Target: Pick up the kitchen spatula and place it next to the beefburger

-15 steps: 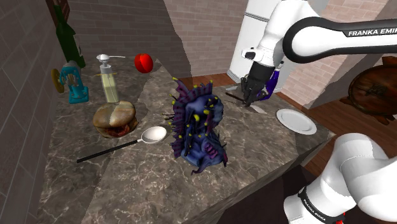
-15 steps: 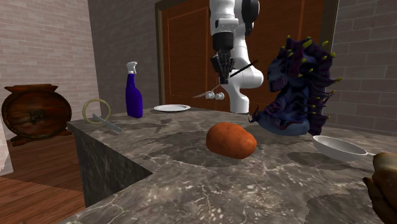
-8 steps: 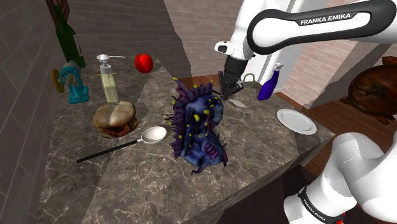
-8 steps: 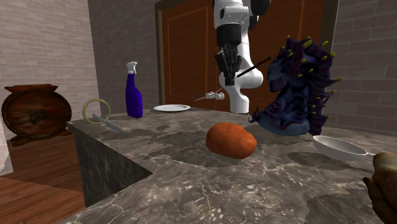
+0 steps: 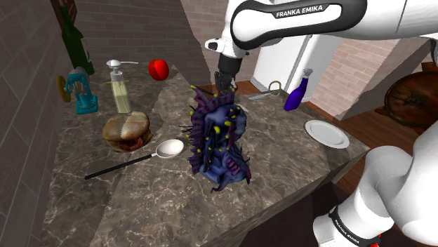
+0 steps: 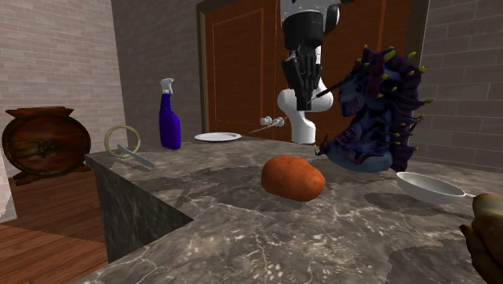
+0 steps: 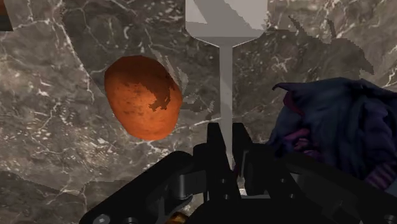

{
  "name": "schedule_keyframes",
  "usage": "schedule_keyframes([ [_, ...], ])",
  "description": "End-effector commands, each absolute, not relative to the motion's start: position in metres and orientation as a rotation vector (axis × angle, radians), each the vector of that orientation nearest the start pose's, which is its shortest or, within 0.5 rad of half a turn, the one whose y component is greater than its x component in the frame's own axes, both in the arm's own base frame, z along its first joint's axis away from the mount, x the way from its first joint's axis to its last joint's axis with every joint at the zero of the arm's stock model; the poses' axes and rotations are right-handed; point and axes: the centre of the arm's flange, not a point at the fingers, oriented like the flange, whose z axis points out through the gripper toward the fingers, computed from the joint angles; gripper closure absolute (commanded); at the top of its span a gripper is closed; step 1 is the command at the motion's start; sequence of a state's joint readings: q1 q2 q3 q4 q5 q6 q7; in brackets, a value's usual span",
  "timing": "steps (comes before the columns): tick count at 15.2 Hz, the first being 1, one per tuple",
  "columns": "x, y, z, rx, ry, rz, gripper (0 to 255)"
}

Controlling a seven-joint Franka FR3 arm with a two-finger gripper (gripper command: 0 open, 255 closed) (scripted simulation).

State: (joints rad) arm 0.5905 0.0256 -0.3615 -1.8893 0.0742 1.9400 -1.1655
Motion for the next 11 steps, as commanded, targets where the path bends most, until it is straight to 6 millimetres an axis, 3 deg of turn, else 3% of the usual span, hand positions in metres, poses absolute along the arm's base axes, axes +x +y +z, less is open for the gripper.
schedule_keyframes([
  [1, 0.58, 0.148, 0.49, -2.4, -1.96, -0.079, 255],
  [8, 0.659, 0.196, 0.49, -2.4, -1.96, -0.079, 255],
  [11, 0.665, 0.2, 0.479, -2.4, -1.96, -0.079, 255],
])
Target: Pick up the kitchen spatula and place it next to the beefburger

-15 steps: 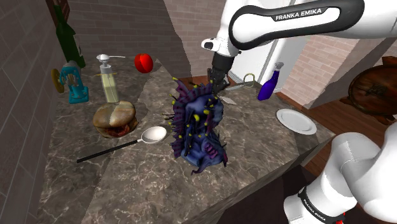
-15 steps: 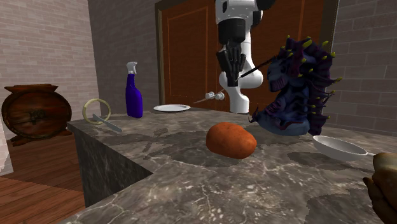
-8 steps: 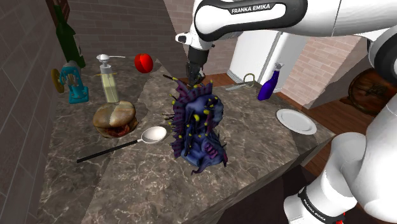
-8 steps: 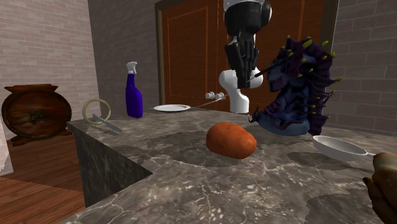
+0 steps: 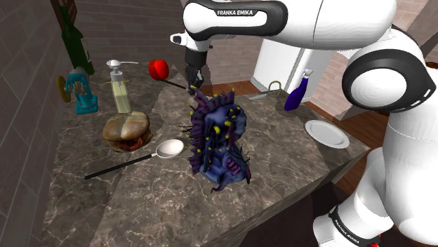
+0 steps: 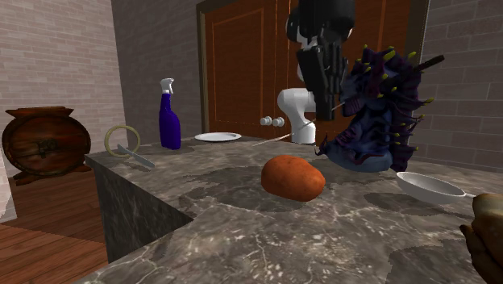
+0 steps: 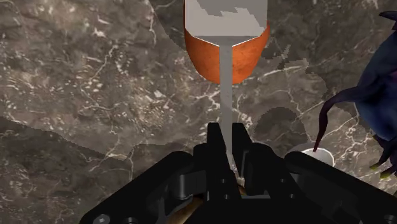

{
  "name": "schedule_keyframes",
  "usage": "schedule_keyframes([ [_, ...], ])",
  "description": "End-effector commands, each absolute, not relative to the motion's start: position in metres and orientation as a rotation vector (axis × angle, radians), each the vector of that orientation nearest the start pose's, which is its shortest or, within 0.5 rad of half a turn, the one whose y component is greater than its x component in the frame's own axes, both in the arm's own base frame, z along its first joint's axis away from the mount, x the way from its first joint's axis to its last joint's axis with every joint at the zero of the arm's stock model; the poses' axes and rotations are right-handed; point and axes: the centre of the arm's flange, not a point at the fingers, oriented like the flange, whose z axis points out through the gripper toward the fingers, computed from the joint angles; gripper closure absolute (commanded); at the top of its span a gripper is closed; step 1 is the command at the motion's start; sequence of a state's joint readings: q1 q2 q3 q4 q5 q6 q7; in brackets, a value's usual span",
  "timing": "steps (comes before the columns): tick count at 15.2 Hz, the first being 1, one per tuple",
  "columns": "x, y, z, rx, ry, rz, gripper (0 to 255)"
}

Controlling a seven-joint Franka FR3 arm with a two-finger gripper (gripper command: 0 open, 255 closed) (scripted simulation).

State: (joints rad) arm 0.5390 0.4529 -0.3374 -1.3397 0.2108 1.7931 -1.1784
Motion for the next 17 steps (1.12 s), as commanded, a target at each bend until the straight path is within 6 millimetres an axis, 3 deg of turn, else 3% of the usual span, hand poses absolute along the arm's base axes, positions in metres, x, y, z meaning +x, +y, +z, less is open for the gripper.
schedule_keyframes([
  [1, 0.665, 0.199, 0.474, -2.4, -1.96, -0.079, 255],
  [17, 0.665, 0.2, 0.39, -2.4, -1.96, -0.079, 255],
])
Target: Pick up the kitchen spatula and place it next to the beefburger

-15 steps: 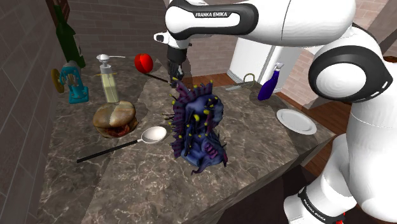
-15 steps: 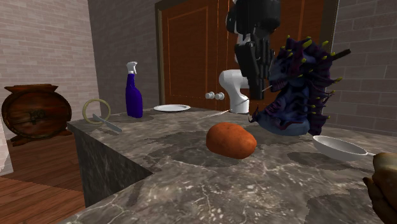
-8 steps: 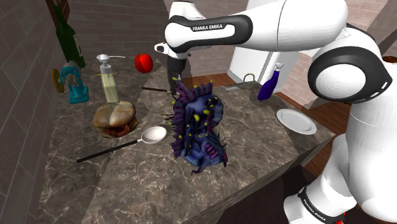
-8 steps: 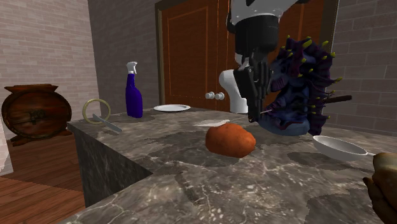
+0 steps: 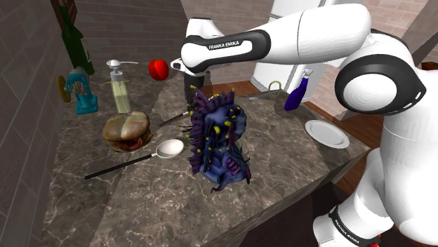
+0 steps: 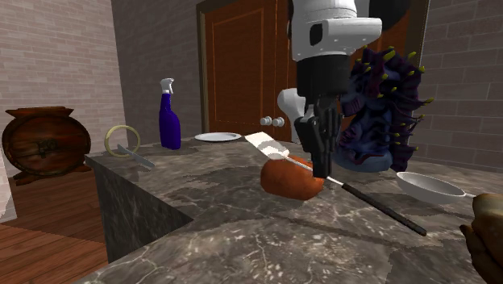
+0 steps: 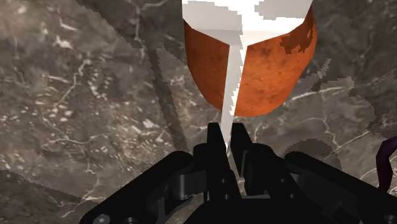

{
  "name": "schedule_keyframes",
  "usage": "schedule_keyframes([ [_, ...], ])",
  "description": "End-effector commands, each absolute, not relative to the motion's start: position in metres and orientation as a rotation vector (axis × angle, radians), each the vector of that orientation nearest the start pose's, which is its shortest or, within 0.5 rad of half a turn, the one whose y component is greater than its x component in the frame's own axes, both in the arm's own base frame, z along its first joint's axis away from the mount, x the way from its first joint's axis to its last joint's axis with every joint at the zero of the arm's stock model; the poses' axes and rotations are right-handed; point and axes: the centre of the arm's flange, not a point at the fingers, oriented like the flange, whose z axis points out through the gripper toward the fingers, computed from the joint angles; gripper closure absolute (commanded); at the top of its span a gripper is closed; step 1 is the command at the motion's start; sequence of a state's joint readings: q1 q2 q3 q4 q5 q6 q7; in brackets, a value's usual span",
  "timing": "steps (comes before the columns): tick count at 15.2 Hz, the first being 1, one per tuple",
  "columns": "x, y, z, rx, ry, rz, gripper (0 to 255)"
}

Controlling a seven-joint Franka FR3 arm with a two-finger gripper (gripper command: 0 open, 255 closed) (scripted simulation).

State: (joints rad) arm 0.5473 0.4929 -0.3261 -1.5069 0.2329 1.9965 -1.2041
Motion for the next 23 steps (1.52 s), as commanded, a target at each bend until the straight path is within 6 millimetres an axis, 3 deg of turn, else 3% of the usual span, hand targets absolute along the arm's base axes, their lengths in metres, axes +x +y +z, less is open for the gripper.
schedule_keyframes([
  [1, 0.665, 0.2, 0.384, -2.4, -1.96, -0.079, 255],
  [7, 0.665, 0.2, 0.351, -2.4, -1.96, -0.079, 255],
  [15, 0.665, 0.2, 0.351, -2.4, -1.96, -0.079, 255],
  [16, 0.665, 0.201, 0.352, -2.4, -1.959, -0.079, 0],
  [21, 0.665, 0.2, 0.35, -2.4, -1.96, -0.079, 0],
  [23, 0.665, 0.198, 0.377, -2.4, -1.96, -0.079, 0],
])
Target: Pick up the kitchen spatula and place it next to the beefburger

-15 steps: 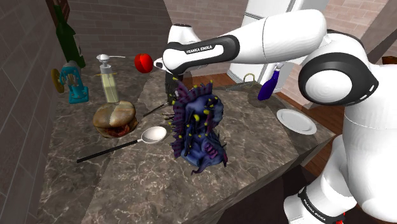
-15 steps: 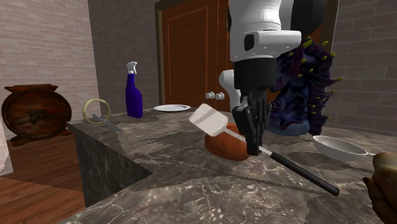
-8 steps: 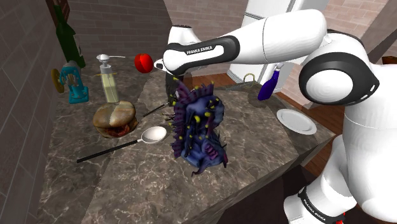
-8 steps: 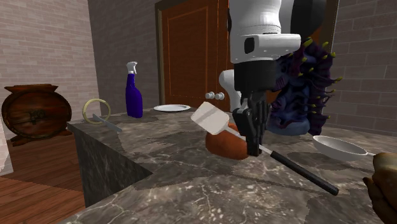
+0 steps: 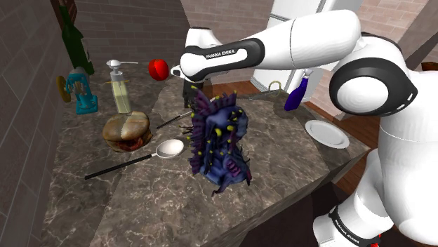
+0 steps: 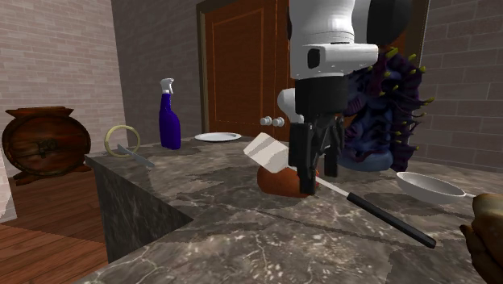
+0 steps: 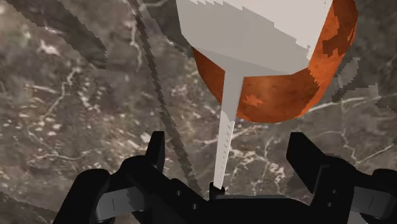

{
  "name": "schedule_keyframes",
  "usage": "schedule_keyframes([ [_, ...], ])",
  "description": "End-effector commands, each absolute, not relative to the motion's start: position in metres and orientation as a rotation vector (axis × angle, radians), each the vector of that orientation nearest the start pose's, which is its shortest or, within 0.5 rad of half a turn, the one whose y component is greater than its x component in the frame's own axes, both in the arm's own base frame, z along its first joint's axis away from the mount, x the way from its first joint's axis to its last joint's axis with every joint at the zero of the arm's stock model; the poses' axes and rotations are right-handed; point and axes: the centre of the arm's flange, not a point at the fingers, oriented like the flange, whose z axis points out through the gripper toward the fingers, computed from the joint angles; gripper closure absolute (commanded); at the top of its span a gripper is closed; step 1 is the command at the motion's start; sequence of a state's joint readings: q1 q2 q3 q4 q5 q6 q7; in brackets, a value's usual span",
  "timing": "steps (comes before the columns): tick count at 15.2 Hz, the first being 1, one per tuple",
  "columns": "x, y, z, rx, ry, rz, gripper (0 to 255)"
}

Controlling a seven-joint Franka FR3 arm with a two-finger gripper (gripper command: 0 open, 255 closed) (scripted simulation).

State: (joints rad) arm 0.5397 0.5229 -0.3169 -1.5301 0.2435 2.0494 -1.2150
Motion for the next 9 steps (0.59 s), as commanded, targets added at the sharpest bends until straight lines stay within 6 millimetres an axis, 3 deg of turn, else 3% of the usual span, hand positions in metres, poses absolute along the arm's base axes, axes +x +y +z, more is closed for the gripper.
schedule_keyframes([
  [1, 0.665, 0.197, 0.39, -2.4, -1.96, -0.079, 0],
  [2, 0.665, 0.196, 0.4, -2.4, -1.96, -0.079, 0],
  [9, 0.665, 0.196, 0.4, -2.4, -1.96, -0.079, 0],
])
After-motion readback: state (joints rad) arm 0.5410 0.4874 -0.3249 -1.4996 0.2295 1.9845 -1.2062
